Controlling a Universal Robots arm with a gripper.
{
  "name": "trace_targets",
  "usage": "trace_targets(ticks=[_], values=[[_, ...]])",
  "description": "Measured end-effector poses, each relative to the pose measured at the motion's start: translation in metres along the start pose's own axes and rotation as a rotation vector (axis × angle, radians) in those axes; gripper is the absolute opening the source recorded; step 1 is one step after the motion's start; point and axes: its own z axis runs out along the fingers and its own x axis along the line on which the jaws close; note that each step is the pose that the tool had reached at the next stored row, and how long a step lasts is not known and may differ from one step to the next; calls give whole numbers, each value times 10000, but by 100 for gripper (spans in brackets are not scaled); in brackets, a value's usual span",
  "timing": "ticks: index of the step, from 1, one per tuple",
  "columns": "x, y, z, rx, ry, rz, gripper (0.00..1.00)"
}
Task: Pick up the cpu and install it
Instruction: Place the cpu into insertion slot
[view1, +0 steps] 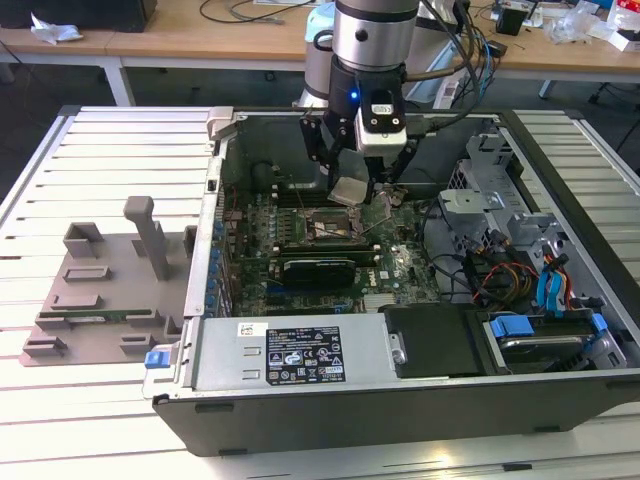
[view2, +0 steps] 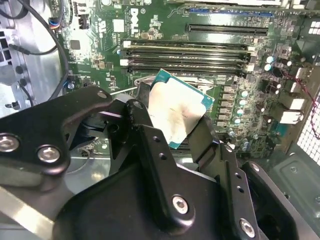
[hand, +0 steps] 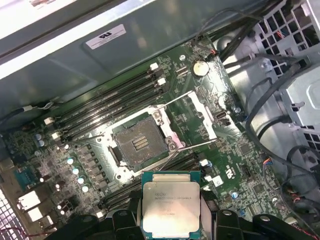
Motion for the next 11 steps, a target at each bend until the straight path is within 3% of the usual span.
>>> trace_targets(ticks=[3, 5, 11], values=[[0, 0, 1, 40, 3, 492, 55], [0, 0, 2, 133, 17, 1750, 55], [0, 0, 4, 182, 28, 2498, 55]])
